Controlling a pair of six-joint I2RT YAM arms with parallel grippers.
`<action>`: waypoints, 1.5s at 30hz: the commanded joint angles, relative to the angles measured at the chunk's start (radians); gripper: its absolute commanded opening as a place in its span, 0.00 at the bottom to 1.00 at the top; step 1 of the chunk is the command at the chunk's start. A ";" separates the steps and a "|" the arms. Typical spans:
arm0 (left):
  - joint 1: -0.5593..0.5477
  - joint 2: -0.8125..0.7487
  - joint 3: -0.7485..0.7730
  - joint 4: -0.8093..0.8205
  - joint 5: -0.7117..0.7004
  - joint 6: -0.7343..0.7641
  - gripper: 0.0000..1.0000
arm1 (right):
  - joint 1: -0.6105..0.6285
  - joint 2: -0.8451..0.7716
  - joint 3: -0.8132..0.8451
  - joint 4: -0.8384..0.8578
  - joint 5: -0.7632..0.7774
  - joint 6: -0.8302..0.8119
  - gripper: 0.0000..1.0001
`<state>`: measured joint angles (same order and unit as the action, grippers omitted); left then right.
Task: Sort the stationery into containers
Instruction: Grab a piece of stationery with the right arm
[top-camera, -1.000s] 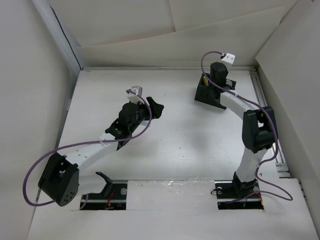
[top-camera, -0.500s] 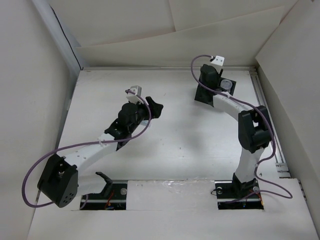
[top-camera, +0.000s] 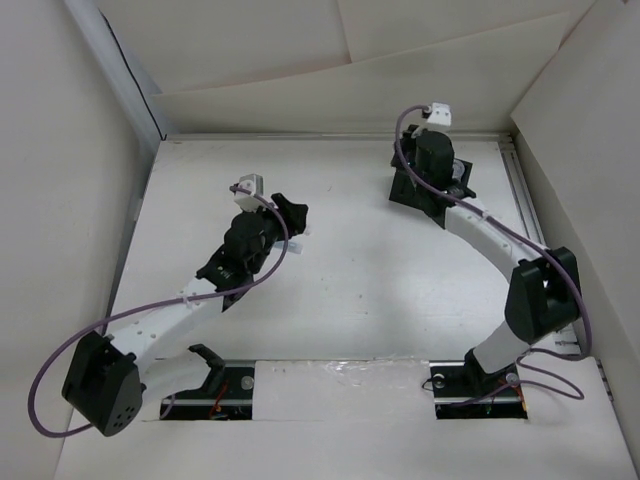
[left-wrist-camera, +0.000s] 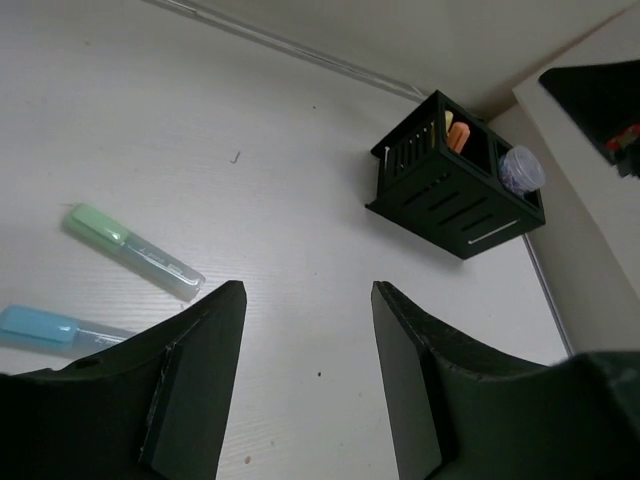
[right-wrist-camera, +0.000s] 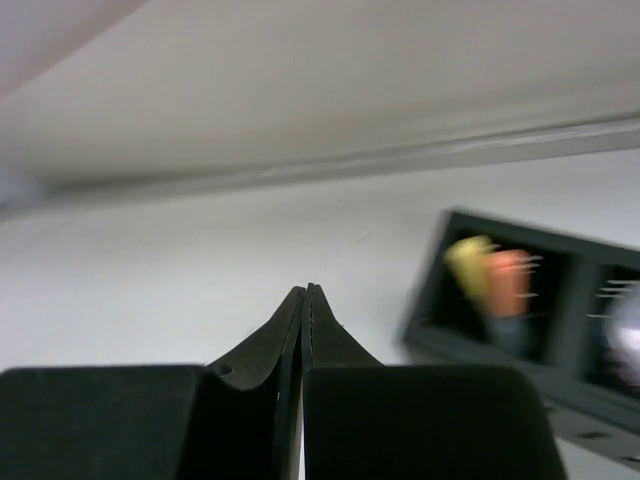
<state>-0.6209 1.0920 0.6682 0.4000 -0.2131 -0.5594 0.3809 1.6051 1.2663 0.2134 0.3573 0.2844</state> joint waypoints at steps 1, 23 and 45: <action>-0.002 -0.073 -0.027 0.013 -0.104 -0.023 0.49 | 0.081 0.018 -0.037 -0.008 -0.433 0.024 0.00; 0.121 -0.076 -0.041 -0.032 -0.057 -0.103 0.49 | 0.320 0.601 0.400 -0.370 -0.406 -0.034 0.70; 0.158 -0.081 -0.065 -0.013 0.020 -0.114 0.47 | 0.348 0.648 0.409 -0.390 -0.356 -0.025 0.46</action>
<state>-0.4633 1.0168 0.6014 0.3477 -0.2066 -0.6678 0.7132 2.2414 1.6619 -0.1741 -0.0200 0.2588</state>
